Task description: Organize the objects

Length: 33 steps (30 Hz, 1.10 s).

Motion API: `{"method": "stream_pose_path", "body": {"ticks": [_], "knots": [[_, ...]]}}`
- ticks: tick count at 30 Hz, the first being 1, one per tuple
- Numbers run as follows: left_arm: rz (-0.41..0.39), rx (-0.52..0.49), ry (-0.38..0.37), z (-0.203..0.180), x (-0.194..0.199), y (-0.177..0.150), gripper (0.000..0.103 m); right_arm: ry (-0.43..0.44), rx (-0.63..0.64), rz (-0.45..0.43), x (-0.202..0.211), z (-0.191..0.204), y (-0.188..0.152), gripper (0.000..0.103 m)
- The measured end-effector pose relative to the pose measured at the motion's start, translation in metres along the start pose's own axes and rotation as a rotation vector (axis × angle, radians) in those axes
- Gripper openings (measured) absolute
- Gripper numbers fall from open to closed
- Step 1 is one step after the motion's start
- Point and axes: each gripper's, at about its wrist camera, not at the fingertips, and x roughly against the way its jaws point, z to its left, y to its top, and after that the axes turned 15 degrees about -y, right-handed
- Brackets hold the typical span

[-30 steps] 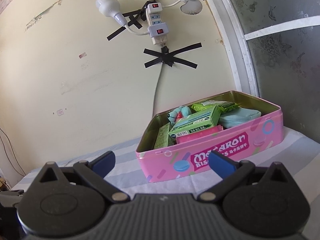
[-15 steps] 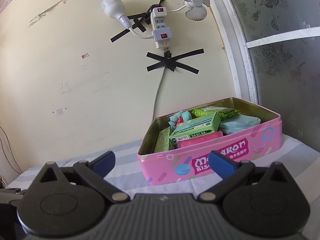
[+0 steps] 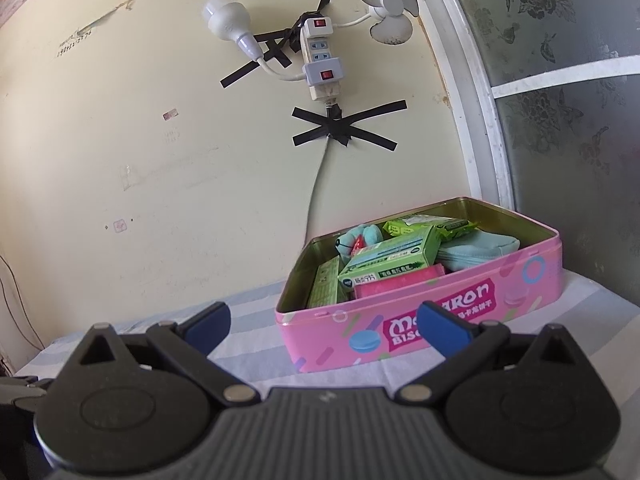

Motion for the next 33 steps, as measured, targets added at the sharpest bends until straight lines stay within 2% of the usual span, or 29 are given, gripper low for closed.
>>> {"method": "stream_pose_path", "body": {"ticks": [16, 22, 33], "knots": [[-0.068, -0.005, 0.037, 0.002, 0.0086, 0.0042, 0.103, -0.011, -0.01, -0.019, 0.0026, -0.0018, 0.0009, 0.103], [-0.058, 0.005, 0.053, 0.0028, 0.0071, 0.0031, 0.103, -0.018, -0.014, -0.016, 0.0018, -0.0021, 0.0007, 0.103], [-0.006, 0.014, 0.022, 0.0007, 0.0012, -0.0003, 0.103, -0.019, -0.011, -0.012, 0.002, -0.0026, -0.0014, 0.103]]}}
